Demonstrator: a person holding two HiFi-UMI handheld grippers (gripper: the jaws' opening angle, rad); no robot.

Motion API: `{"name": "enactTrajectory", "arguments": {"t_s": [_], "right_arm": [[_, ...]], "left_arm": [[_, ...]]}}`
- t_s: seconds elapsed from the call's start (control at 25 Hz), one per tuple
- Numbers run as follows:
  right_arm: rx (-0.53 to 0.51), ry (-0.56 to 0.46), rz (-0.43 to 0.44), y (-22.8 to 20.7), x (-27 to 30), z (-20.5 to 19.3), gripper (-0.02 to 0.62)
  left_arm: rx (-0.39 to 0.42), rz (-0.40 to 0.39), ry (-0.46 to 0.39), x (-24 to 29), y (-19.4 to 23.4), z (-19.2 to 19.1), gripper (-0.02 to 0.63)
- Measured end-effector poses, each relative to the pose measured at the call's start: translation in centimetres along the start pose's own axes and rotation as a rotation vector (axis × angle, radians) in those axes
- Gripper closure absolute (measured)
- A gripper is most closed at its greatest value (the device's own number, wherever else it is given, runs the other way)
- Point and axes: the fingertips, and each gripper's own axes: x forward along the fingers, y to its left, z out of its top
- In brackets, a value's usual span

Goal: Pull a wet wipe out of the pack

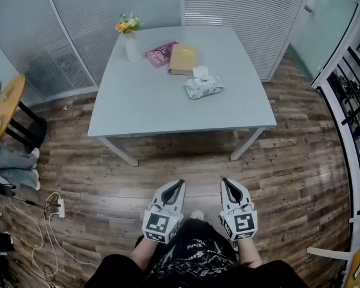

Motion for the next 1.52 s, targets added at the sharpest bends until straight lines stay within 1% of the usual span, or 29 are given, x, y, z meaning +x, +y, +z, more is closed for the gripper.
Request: {"name": "enactTrajectory", "arguments": {"t_s": [0.2, 0.4, 0.6, 0.8, 1.08, 1.52], "right_arm": [[-0.006, 0.007, 0.028, -3.1, 1.1, 0.1, 0.597], [-0.038, 0.046, 0.053, -4.1, 1.7, -1.1, 0.597], [-0.019, 0.062, 0.034, -5.0, 2.4, -1.7, 0.597], [0.0, 0.08, -0.006, -7.3, 4.1, -2.2, 0.597], [-0.006, 0.103, -0.05, -10.9, 9.4, -1.5, 0.597], [0.001, 0.13, -0.148, -15.3, 19.7, 1.5, 0.597]], "left_arm": [[-0.003, 0.021, -0.008, 3.2, -1.4, 0.4, 0.595], [-0.002, 0.006, 0.004, 5.2, -2.4, 0.2, 0.595], [-0.003, -0.023, 0.013, 7.9, -2.1, 0.3, 0.595], [0.015, -0.075, 0.019, 11.9, -1.6, 0.8, 0.595], [0.014, -0.138, 0.027, 17.8, 1.1, 2.6, 0.595], [0.037, -0.242, 0.04, 27.8, 8.3, 6.2, 0.595]]}}
